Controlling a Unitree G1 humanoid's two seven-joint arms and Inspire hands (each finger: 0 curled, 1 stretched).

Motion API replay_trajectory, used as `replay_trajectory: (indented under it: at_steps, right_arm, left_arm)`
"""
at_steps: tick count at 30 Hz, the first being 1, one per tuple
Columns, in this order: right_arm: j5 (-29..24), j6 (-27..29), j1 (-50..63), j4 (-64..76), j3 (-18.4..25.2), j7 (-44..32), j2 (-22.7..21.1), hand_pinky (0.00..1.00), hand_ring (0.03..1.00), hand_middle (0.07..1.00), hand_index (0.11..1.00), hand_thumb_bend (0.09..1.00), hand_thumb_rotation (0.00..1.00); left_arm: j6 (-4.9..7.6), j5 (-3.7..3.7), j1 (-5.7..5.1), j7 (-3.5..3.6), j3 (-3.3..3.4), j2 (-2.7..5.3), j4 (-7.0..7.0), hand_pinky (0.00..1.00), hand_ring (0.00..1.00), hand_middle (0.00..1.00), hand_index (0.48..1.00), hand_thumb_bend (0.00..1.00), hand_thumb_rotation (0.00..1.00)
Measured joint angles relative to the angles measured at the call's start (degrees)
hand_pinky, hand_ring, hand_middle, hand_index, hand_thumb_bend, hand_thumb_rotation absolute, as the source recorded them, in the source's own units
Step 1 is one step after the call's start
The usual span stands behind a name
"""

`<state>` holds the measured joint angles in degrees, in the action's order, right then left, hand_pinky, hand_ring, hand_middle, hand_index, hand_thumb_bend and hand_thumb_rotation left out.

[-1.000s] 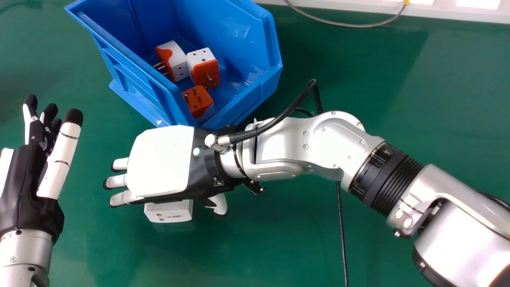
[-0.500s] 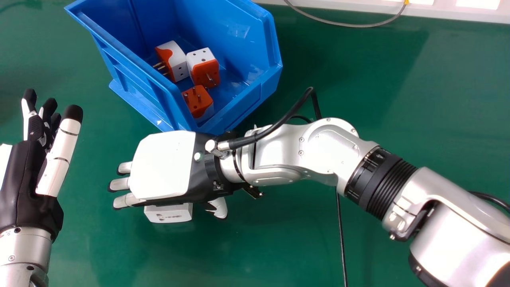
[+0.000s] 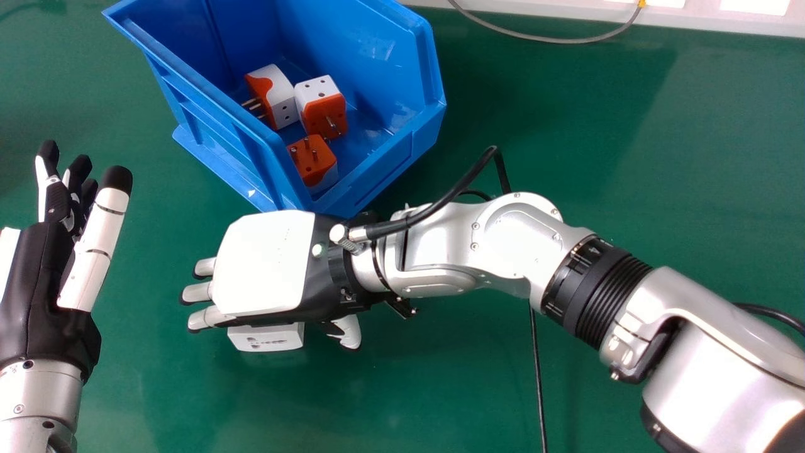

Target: Pick all objects and put in blue box

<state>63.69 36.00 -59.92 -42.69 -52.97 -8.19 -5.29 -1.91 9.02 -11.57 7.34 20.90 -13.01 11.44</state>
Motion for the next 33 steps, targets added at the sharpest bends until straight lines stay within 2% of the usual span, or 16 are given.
replay_trajectory:
  at_steps: [22, 33]
  right_arm:
    - [0.28, -0.41, -0.02, -3.12, -1.32, 2.49, 1.15, 0.88, 0.943, 0.958, 0.895, 0.625, 0.03]
    - [1.81, -0.46, -0.21, -4.81, -2.24, 4.84, 1.88, 0.86, 0.933, 0.945, 0.881, 0.624, 0.02]
  left_arm:
    - [-0.85, -0.08, -0.59, -0.02, -0.06, 0.00, 1.20, 1.00, 1.00, 1.00, 1.000, 0.56, 0.75]
    - [-1.90, -0.09, -0.61, -0.11, -0.07, 0.00, 1.65, 1.00, 1.00, 1.00, 1.000, 0.55, 0.75]
